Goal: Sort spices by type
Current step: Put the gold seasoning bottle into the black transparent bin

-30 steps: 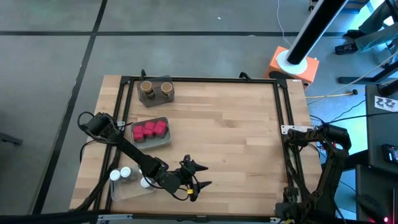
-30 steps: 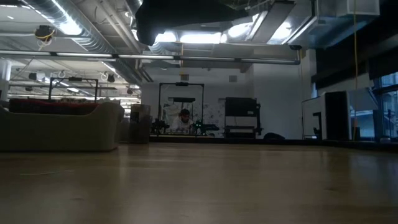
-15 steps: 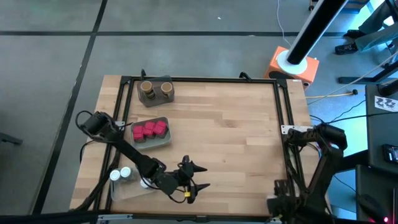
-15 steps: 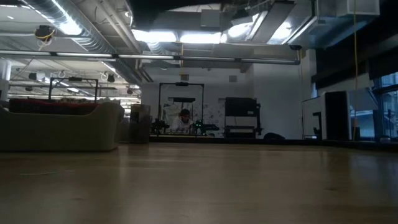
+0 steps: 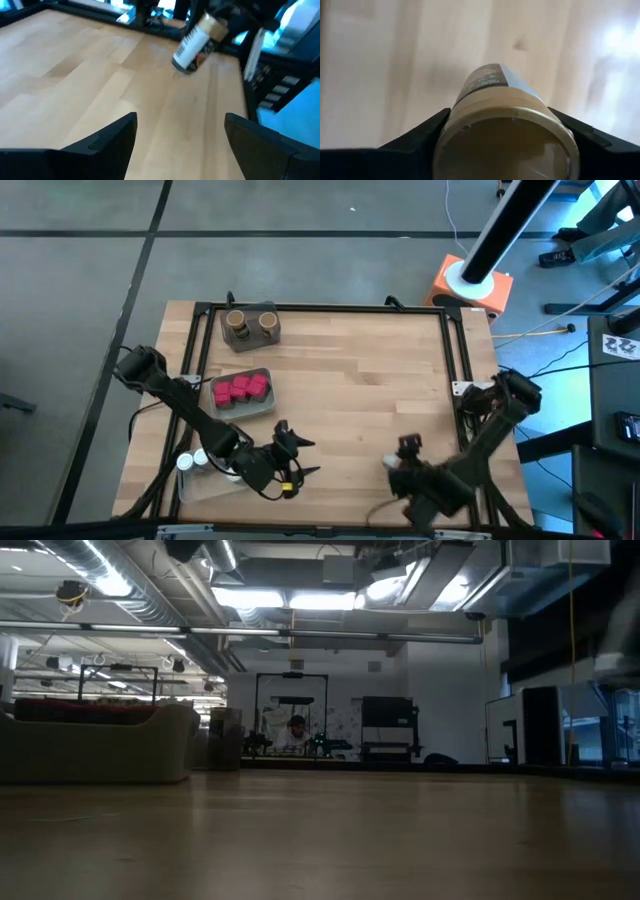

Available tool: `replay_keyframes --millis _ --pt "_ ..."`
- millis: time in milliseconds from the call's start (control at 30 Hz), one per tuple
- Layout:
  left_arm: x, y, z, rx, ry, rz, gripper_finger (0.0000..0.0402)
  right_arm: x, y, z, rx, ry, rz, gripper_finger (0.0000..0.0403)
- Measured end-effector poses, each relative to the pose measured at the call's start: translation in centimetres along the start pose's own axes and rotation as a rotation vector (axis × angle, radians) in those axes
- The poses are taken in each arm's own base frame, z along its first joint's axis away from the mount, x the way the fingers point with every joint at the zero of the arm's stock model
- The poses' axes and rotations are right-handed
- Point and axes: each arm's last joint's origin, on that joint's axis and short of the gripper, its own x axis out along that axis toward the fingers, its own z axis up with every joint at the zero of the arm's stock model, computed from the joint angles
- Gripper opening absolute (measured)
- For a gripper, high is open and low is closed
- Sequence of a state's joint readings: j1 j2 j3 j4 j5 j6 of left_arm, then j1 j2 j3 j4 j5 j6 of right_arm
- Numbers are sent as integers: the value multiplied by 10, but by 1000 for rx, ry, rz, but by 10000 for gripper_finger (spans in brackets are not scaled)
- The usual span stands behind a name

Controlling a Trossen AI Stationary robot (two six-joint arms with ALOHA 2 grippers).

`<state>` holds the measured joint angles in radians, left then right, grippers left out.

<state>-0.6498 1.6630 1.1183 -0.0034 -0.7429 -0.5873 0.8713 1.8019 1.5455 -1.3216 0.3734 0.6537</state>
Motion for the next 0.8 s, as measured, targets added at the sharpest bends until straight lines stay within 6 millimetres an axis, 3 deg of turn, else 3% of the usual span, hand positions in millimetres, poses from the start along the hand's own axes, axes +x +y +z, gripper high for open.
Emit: replay_keyframes --millis 233,400,800 --pt "-24 21 11 78 74 95 290 25 -56 35 19 16 -60 281" --pt "-35 37 8 136 151 200 290 46 -107 59 91 4 -71 281" --pt "-31 58 -21 159 196 322 290 93 -236 83 308 -81 55 281"
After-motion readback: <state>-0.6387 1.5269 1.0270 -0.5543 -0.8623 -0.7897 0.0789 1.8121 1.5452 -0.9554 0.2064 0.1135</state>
